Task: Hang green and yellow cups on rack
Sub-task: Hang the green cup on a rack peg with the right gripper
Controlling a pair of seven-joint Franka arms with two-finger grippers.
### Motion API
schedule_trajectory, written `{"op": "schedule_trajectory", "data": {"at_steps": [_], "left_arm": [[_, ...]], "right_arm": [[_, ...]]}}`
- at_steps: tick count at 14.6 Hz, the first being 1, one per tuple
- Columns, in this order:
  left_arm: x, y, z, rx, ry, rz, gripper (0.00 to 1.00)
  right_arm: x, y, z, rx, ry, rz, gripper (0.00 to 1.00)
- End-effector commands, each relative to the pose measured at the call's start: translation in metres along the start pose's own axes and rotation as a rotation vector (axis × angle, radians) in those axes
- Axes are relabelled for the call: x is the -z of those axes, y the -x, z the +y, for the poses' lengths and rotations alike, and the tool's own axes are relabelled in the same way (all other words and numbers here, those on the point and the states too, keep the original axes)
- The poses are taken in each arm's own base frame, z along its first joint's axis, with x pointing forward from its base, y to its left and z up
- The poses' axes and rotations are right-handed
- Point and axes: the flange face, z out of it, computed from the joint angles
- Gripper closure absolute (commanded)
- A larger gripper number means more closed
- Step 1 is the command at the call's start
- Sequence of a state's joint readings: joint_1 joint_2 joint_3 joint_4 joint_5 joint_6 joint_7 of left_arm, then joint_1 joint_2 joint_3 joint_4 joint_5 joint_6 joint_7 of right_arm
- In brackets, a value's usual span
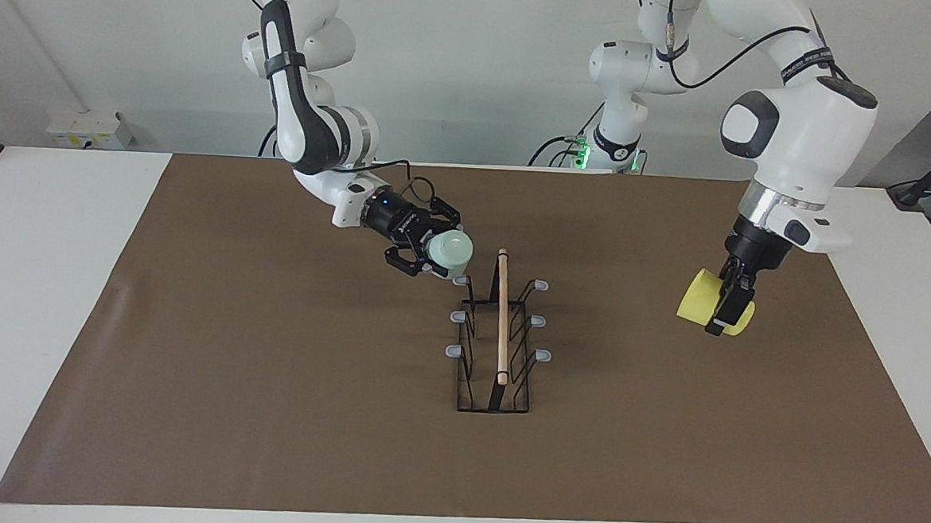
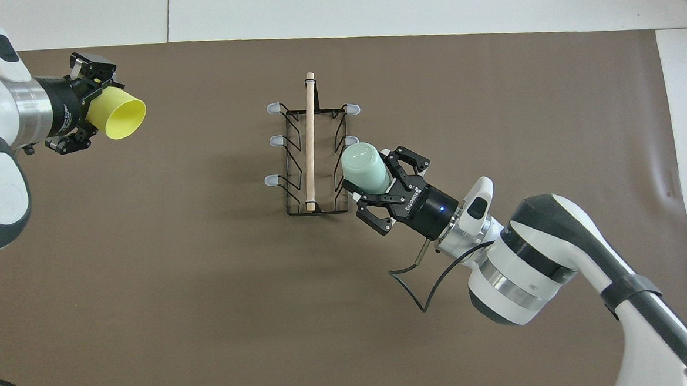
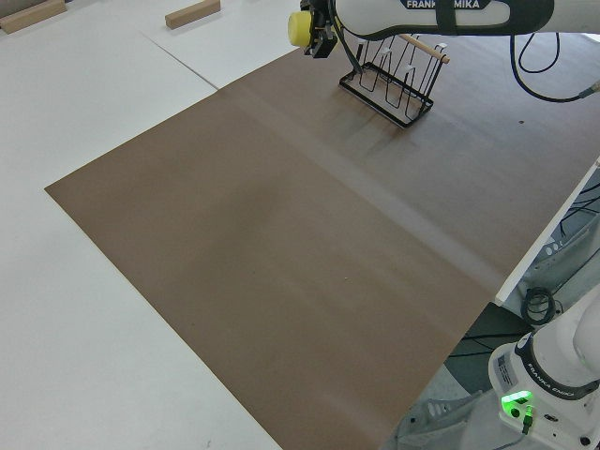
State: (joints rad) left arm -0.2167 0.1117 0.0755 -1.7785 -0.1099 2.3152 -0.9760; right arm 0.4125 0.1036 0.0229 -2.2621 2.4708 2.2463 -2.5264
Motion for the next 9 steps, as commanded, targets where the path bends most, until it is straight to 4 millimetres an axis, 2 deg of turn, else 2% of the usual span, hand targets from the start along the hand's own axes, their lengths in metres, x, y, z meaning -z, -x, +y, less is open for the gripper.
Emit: {"op": "schedule_trajectory", "data": {"at_steps": [1, 5, 9], "left_arm": [[0.009, 0.034, 0.003, -0.125, -0.05, 0.054, 1.0], [-0.002, 0.065, 0.01, -0.264, -0.086, 0.114, 1.0], [-0.017, 0.107, 0.007, -0.489, -0.102, 0.222, 1.0]], "right_arm": [[-0.017, 0.009, -0.008, -0.001, 0.001, 0.016, 1.0], [-0.022, 0.019, -0.003, 0.042, 0.001, 0.01, 1.0], [-0.029, 0.044, 0.006, 0.084, 0.015, 0.018, 1.0]]}}
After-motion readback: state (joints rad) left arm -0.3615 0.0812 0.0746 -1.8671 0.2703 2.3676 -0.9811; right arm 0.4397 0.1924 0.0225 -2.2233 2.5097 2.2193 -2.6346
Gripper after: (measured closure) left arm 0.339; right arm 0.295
